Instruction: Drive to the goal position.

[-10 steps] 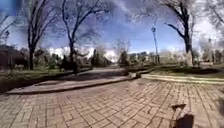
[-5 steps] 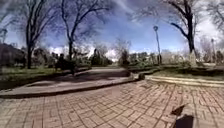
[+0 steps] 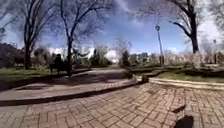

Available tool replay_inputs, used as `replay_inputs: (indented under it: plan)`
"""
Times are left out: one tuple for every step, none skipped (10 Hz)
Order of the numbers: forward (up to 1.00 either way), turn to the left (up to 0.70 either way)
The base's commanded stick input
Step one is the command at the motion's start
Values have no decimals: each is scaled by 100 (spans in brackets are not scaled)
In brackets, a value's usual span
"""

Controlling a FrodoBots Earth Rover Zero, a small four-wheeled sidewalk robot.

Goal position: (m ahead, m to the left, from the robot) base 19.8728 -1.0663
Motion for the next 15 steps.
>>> replay_inputs:
  plan:
    - [100, 0]
    - [100, 0]
    - [100, 0]
    - [100, 0]
    - [100, 0]
    - [100, 0]
    - [100, 0]
    - [100, 0]
    - [100, 0]
    - [100, 0]
    - [100, 0]
    - [100, 0]
    - [100, 0]
    - [100, 0]
    - [100, 0]
